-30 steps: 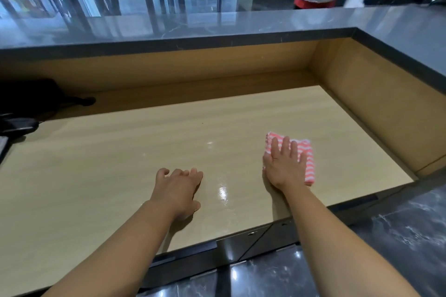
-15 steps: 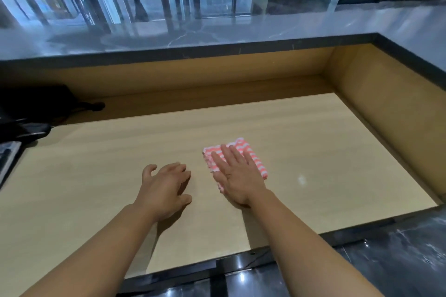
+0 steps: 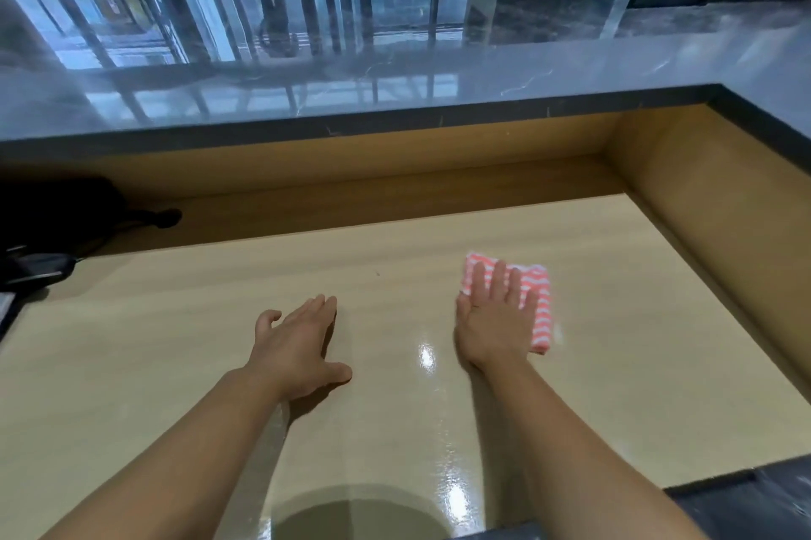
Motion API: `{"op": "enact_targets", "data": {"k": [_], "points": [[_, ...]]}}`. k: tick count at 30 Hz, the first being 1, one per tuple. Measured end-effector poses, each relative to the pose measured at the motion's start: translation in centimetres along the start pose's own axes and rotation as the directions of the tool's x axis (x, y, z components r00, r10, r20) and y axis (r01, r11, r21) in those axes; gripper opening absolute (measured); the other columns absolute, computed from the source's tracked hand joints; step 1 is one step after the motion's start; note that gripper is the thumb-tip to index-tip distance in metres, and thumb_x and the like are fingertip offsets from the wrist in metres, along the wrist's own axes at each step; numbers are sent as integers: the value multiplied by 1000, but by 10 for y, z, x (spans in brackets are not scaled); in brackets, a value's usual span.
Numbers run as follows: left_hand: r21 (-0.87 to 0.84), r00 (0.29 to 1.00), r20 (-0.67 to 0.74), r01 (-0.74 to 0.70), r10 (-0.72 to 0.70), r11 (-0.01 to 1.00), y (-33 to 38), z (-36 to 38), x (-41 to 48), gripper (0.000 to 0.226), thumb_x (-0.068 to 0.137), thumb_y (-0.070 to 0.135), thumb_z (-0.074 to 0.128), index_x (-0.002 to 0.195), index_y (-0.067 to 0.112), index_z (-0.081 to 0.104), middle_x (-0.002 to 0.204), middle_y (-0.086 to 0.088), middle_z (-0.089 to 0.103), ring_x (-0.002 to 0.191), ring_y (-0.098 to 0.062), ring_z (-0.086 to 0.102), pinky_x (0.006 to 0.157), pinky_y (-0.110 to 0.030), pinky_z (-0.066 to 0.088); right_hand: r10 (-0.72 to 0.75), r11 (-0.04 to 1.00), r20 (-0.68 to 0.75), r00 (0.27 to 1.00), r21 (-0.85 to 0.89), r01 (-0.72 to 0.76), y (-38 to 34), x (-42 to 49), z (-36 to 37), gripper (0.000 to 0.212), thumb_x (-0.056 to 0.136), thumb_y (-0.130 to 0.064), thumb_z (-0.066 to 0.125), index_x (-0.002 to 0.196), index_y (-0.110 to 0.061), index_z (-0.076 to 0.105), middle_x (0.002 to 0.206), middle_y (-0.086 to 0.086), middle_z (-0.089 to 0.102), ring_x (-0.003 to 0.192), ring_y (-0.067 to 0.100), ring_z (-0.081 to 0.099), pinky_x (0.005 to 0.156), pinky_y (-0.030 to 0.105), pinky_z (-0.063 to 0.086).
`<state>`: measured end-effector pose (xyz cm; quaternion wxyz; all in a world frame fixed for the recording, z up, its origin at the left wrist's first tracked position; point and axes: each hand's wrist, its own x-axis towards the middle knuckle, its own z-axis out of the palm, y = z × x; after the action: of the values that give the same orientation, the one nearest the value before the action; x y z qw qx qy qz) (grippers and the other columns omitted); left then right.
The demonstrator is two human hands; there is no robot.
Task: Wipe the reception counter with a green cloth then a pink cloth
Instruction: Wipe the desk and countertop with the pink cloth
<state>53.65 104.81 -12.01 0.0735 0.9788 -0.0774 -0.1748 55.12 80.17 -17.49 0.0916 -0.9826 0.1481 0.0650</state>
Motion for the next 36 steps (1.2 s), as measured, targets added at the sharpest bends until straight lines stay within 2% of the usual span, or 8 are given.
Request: {"op": "enact_targets", "data": {"k": [3,6,10,17,25,28,32,36], "points": [[-6,1000,4,26,-26,1000,-7,1,7,101,79,57,65,154,23,7,162,7,9,148,-7,9,115,-40,3,-205,979,33,978,-6,206,-61,-10,15,58,103,-41,12,154,-24,-12,160,5,-20,147,26,-21,116,44,-15],[-7,999,-38,26,-26,1000,-12,3,10,88,76,57,67,144,21,26,153,8,30,143,-8,23,109,-39,10,-448,890,102,888,-44,454,-100,-28,22,57,104,-41,11,153,-25,-14,159,3,-24,146,23,-26,112,41,-22],[2,999,-43,21,-21,1000,-7,0,17,77,73,58,68,132,22,34,141,8,42,136,-8,32,106,-39,13,-608,785,152,779,-34,619,-82,-14,11,57,104,-45,15,154,-32,-8,161,-4,-20,147,17,-23,115,40,-19],[15,999,13,34,-34,999,4,-5,35,96,75,61,68,148,21,21,159,6,20,147,-9,14,114,-41,6,-360,923,135,923,-89,373,25,51,-25,62,103,-42,27,154,-29,-6,162,0,-17,149,19,-16,118,41,-11],[30,998,-15,59,-58,998,-4,-11,55,80,69,64,71,127,24,35,146,6,39,138,-11,30,112,-43,11,-24,1000,62,998,5,24,15,72,-18,57,103,-43,12,155,-28,-7,162,1,-16,149,22,-16,118,46,-11],[42,999,-16,36,-36,998,-3,-14,64,69,64,64,74,108,28,34,129,9,47,125,-11,42,110,-43,15,-154,988,54,987,-10,155,-40,64,-3,57,103,-42,12,155,-27,-9,161,2,-19,148,24,-20,116,45,-15],[129,998,40,34,-39,991,-3,-16,74,90,62,66,74,131,24,34,145,10,36,137,-8,30,109,-43,11,-474,876,120,872,-41,481,-107,42,14,57,103,-43,11,154,-28,-11,160,1,-21,146,22,-23,114,42,-20],[189,992,96,60,-79,980,1,-19,80,99,62,67,74,139,23,31,150,8,30,140,-8,28,111,-43,10,-649,752,160,744,-15,659,-95,56,6,58,103,-47,19,155,-34,-2,162,-5,-14,148,16,-17,117,40,-15]]}}
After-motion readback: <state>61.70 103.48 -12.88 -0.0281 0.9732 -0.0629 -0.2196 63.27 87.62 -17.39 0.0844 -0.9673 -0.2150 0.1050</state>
